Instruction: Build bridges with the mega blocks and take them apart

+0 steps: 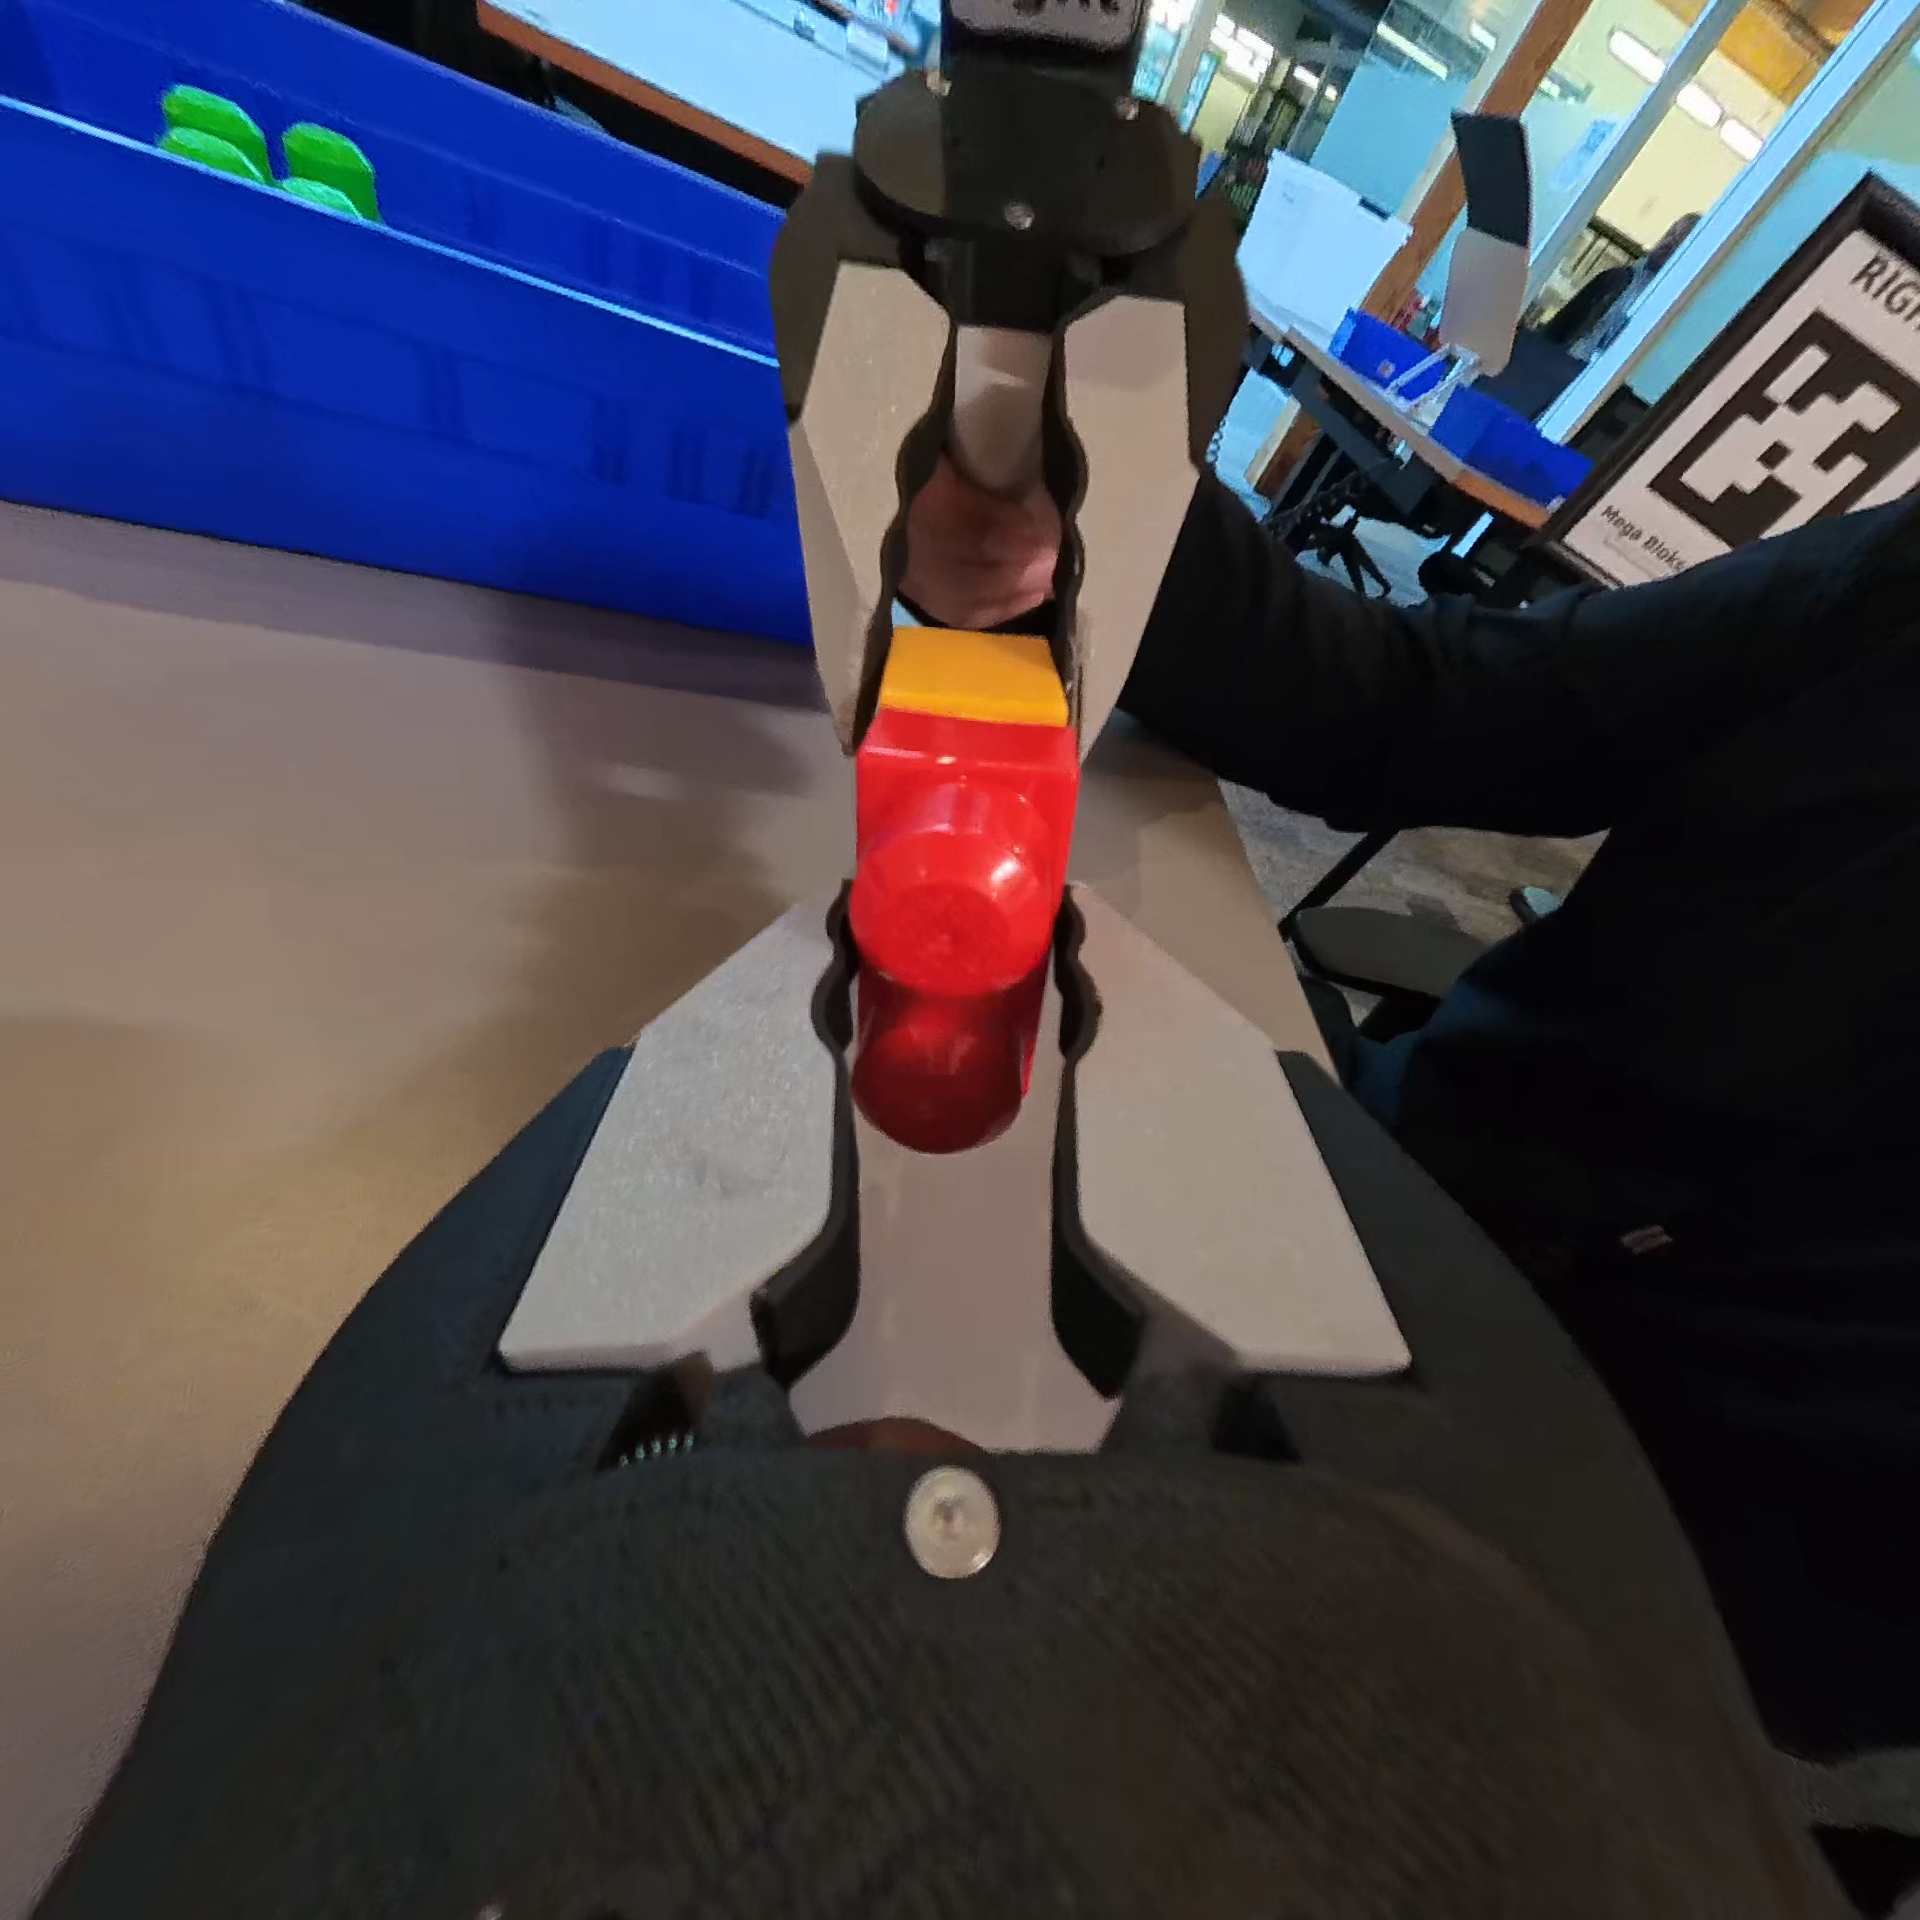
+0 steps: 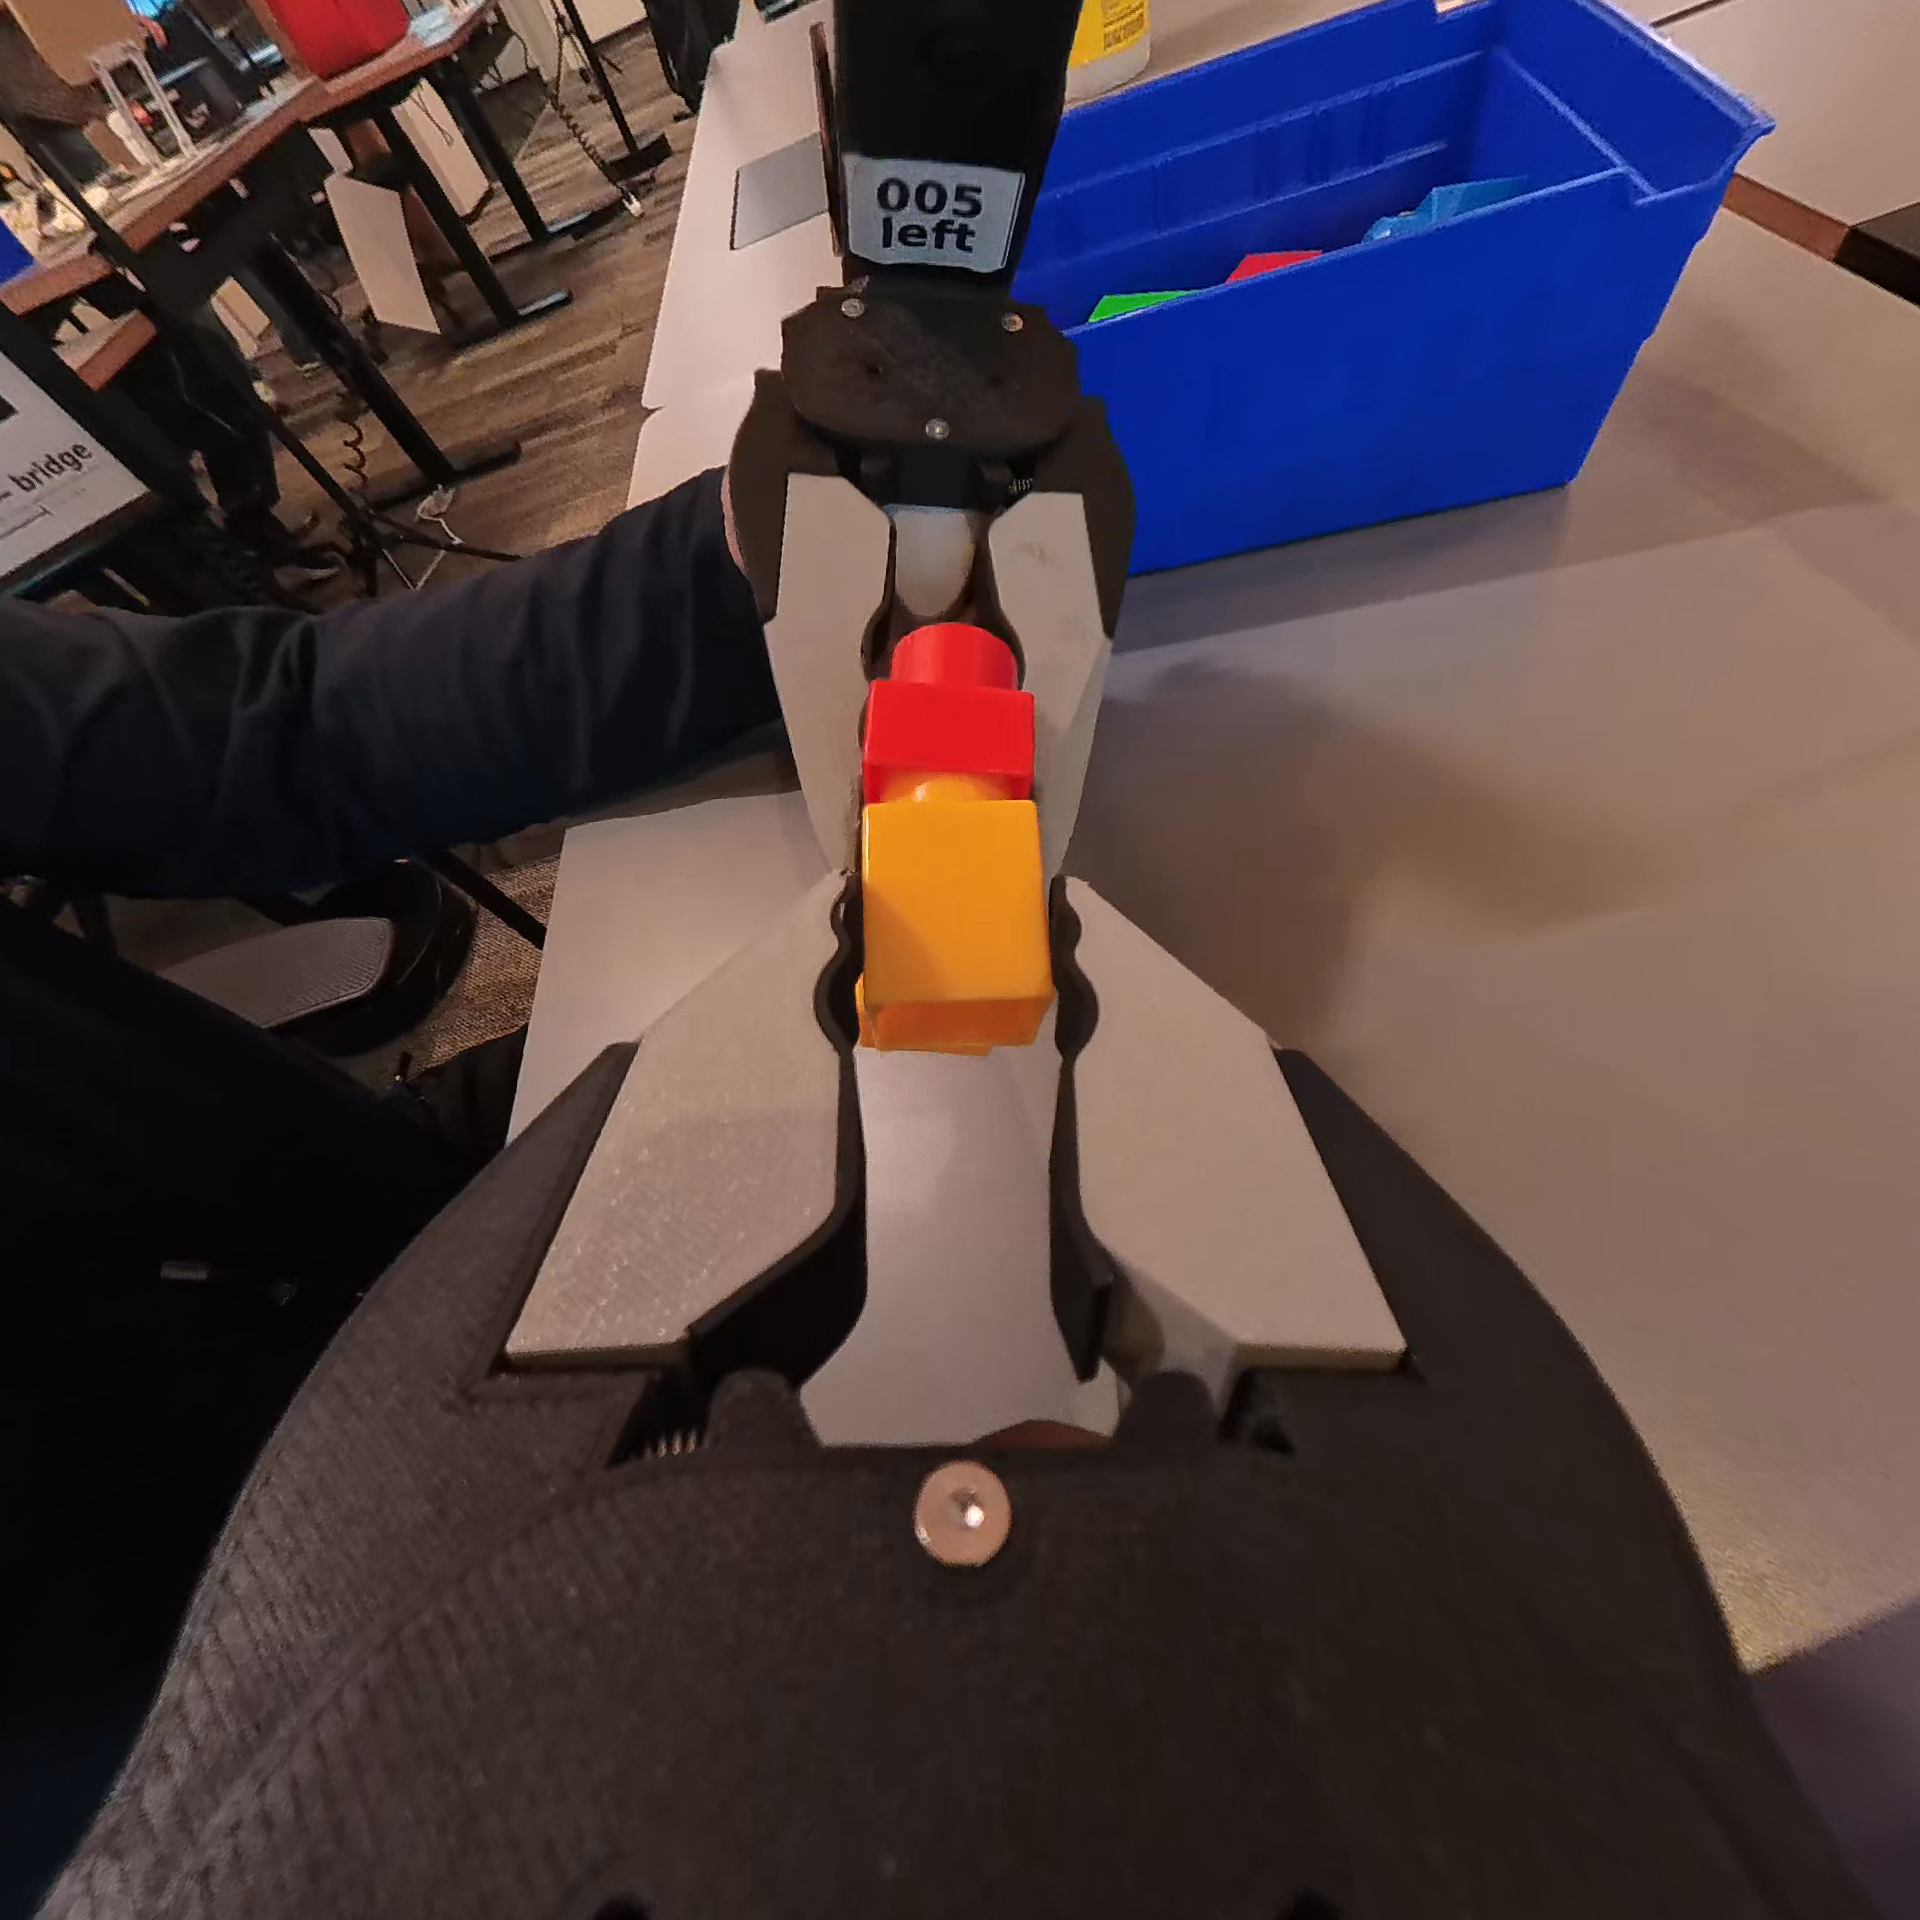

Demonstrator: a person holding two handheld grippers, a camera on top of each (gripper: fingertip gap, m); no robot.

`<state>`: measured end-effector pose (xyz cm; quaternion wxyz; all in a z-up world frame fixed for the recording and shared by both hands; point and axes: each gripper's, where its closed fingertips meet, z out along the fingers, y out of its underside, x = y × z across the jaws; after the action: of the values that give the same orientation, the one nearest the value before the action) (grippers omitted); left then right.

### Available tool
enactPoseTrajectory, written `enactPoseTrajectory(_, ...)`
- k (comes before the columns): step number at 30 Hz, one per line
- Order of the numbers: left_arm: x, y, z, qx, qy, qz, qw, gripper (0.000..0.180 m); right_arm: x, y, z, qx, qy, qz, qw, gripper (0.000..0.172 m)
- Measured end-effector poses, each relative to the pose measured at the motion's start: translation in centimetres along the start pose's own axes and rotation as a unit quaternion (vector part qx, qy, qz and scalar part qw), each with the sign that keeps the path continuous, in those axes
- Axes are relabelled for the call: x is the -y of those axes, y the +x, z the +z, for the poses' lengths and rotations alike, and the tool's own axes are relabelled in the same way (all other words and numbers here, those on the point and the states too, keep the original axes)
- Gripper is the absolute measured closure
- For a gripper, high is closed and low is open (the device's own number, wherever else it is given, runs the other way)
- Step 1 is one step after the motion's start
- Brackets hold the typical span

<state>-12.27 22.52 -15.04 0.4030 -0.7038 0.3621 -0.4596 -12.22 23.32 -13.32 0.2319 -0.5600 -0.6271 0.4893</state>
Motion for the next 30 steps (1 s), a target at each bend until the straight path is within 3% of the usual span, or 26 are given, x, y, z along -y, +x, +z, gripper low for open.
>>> enactPoseTrajectory(5, 0.1, -0.4, -0.2, 0.025, -0.001, 0.026, 0.999, 0.146, -0.4, 0.1, 0.2, 0.003, -0.001, 0.009, 1.000, 0.139)
enactPoseTrajectory(8, 0.7, 0.0, -0.3, 0.006, 0.018, 0.011, 1.000, 0.146, -0.1, 0.0, 0.0, 0.009, 0.008, 0.013, 1.000, 0.140)
enactPoseTrajectory(19, -3.3, 0.5, 2.5, -0.009, -0.096, 0.024, 0.995, 0.147, -0.7, -0.6, 0.7, 0.011, -0.006, -0.032, 0.999, 0.140)
enactPoseTrajectory(30, -2.9, -0.6, 2.1, 0.029, -0.092, 0.041, 0.995, 0.147, -1.2, 0.1, 0.7, 0.046, 0.010, 0.055, 0.997, 0.139)
